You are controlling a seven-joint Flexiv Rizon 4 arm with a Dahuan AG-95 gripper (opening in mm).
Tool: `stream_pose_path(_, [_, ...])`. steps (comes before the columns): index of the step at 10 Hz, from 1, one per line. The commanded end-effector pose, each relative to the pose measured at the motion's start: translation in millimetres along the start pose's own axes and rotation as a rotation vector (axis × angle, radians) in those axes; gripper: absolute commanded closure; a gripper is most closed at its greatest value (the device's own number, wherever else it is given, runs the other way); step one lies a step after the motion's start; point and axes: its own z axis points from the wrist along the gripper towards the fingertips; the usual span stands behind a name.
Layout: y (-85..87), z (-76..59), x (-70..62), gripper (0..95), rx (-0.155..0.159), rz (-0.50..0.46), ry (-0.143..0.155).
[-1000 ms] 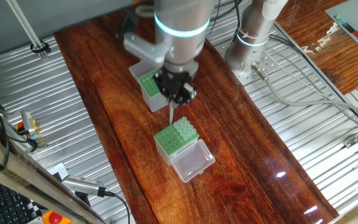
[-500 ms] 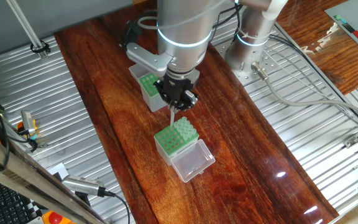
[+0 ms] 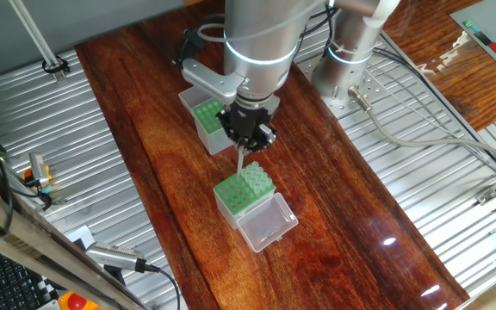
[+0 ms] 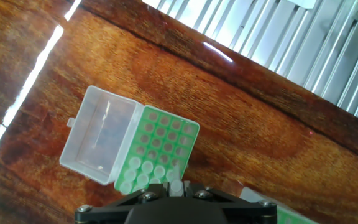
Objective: Transfer all large pipette tips from one holder to another
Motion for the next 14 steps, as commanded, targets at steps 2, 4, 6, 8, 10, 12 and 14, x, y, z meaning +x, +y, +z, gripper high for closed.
stream_pose_path(2, [2.2,7.4,-1.3,95.0,0.007,-0.002,-0.021])
stream_pose_path(4, [2.3,13.7,-1.0,57.0,0.000,-0.025,-0.035])
stream_pose_path(6, [3.5,16.6,-1.5,38.0,0.002,-0.034,-0.039])
stream_pose_path(8, [3.5,16.6,-1.5,38.0,0.002,-0.040,-0.040])
stream_pose_path(10, [-0.5,15.9,2.7,76.0,0.001,-0.017,-0.035])
stream_pose_path(12, [-22.4,11.6,20.2,76.0,-0.010,-0.059,-0.034])
stream_pose_path(14, [-43.1,8.7,47.6,95.0,-0.008,-0.104,-0.029])
